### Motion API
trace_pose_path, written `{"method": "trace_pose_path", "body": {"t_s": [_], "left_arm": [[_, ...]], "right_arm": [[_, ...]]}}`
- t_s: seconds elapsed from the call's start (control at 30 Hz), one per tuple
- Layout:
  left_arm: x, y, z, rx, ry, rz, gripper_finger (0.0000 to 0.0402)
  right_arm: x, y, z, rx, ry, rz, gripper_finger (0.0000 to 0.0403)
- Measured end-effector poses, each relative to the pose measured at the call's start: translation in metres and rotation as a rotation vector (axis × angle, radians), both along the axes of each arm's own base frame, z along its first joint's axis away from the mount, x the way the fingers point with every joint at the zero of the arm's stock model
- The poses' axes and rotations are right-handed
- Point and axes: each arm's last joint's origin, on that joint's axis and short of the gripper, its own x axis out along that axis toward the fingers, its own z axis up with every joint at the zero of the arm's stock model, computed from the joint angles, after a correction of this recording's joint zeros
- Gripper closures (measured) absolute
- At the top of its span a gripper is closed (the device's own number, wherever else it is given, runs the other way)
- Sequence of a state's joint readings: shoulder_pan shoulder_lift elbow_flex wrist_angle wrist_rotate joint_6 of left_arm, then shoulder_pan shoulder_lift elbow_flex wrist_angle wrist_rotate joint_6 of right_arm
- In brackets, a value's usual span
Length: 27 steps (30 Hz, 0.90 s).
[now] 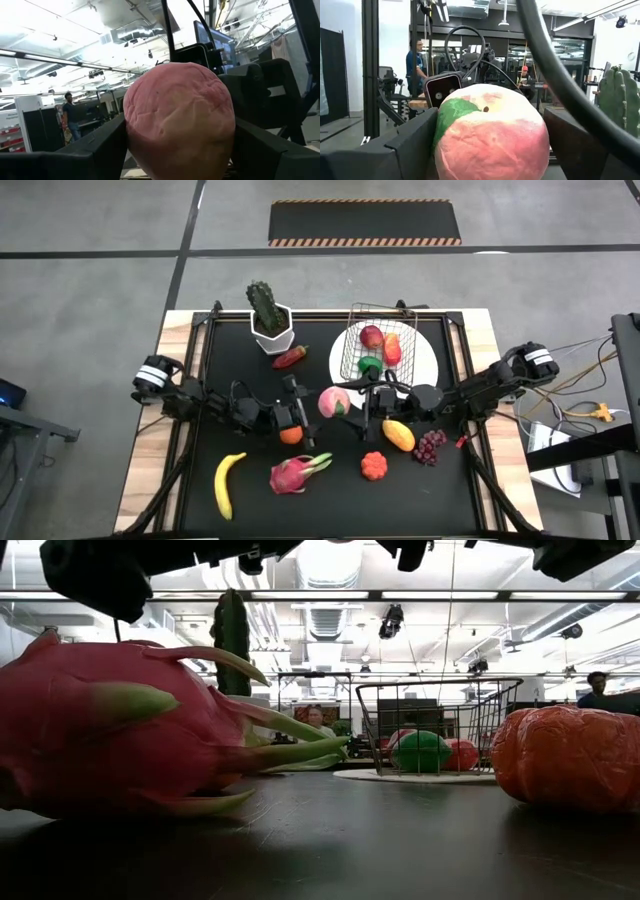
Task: Build produce basket
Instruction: Put the peach into the wire basket
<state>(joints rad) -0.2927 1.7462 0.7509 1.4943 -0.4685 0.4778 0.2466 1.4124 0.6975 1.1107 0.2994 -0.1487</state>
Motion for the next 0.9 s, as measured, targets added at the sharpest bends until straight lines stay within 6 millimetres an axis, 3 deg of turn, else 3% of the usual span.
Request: {"method": "trace_pose_path", "body": {"t_s": [0.2, 0.63, 0.9], "left_arm": [[-0.001, 0.001, 0.000, 0.003, 0.005, 0.000, 0.0131], [-0.001, 0.004, -0.004, -0.114, 0.033, 0.067, 0.0060], [-0.005, 0.007, -0.014, -0.132, 0.070, 0.092, 0.0052]], "right_arm": [[0.000, 0.000, -0.001, -0.002, 0.009, -0.002, 0.0134], [0.002, -0.004, -0.006, -0.047, 0.066, -0.038, 0.0134], [0.001, -0.007, -0.009, -0.056, 0.132, -0.046, 0.0134]]}}
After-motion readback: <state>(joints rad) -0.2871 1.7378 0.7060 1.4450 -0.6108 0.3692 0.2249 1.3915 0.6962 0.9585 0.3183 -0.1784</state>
